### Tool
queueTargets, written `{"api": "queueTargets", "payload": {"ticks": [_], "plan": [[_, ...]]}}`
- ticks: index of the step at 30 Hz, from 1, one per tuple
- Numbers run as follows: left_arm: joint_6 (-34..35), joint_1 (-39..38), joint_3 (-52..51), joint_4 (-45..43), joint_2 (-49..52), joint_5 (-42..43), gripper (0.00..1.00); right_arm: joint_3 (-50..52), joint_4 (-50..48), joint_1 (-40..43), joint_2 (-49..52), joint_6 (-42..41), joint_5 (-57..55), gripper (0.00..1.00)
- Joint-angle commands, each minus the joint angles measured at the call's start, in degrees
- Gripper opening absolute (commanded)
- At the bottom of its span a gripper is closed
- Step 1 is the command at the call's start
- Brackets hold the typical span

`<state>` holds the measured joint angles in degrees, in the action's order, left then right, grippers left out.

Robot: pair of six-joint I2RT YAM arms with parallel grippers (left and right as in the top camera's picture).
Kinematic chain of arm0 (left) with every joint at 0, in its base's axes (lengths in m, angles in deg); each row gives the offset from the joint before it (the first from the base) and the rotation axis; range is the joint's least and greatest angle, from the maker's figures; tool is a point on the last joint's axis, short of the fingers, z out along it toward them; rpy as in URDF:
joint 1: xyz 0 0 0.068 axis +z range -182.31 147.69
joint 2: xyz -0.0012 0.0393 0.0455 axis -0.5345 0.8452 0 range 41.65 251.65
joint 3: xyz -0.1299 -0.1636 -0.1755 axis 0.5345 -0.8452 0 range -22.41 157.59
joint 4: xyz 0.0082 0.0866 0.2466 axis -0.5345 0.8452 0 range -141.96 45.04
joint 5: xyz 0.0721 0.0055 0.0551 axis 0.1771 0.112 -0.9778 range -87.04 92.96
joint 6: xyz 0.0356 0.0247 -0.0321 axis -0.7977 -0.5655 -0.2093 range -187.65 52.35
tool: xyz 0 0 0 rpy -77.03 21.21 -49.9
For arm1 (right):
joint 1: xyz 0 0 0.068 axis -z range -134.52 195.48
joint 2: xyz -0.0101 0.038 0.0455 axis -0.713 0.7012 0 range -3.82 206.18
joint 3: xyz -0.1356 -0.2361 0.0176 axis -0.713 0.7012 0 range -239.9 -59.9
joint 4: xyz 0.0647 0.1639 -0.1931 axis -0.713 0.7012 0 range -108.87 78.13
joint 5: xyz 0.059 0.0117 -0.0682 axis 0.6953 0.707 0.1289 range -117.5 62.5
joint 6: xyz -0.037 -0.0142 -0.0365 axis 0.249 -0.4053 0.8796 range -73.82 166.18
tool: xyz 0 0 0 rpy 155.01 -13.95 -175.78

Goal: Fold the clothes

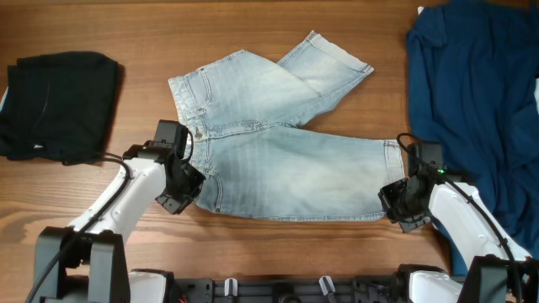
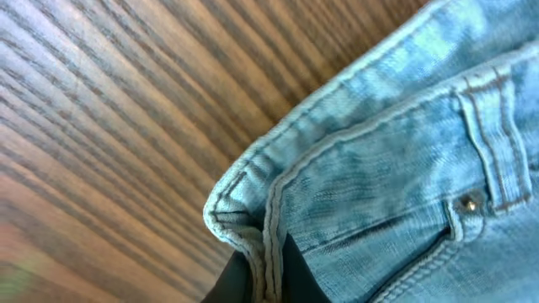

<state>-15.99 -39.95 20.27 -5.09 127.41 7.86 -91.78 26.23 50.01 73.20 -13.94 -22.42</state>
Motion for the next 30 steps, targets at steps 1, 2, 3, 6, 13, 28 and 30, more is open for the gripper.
{"api": "queueTargets", "payload": {"ticks": [1,2,3,6,13,28,30], "plan": [[-8.04,0.37,-0.24,0.79,-4.63,6.47,0.04,-4.0,-0.07,-0.17,-0.79,10.32,-0.33,0.04],[-10.08,0.37,-0.24,1.22,-8.39,10.32,0.04,-8.87,2.05,-0.17,-1.18,16.85,-0.2,0.04],[-11.45,0.37,-0.2,1.81,-11.47,11.67,0.04,-12.55,4.2,-0.17,-1.7,19.41,-0.76,0.04],[-14.25,0.37,2.05,8.28,-23.56,11.3,0.04,-24.74,11.26,-0.17,-5.7,22.8,-2.4,0.04],[-12.59,0.42,8.28,13.35,-46.6,9.4,0.04,-40.19,21.05,-0.13,-15.15,26.14,-7.76,0.04],[-0.17,0.42,10.64,13.44,-49.24,-7.37,0.04,-49.64,7.08,-0.2,-2.16,42.18,-0.5,0.04],[-0.11,0.42,10.64,13.42,-47.91,-7.32,0.04,-49.64,4.61,-0.2,-0.5,43.87,1.57,0.04]]}}
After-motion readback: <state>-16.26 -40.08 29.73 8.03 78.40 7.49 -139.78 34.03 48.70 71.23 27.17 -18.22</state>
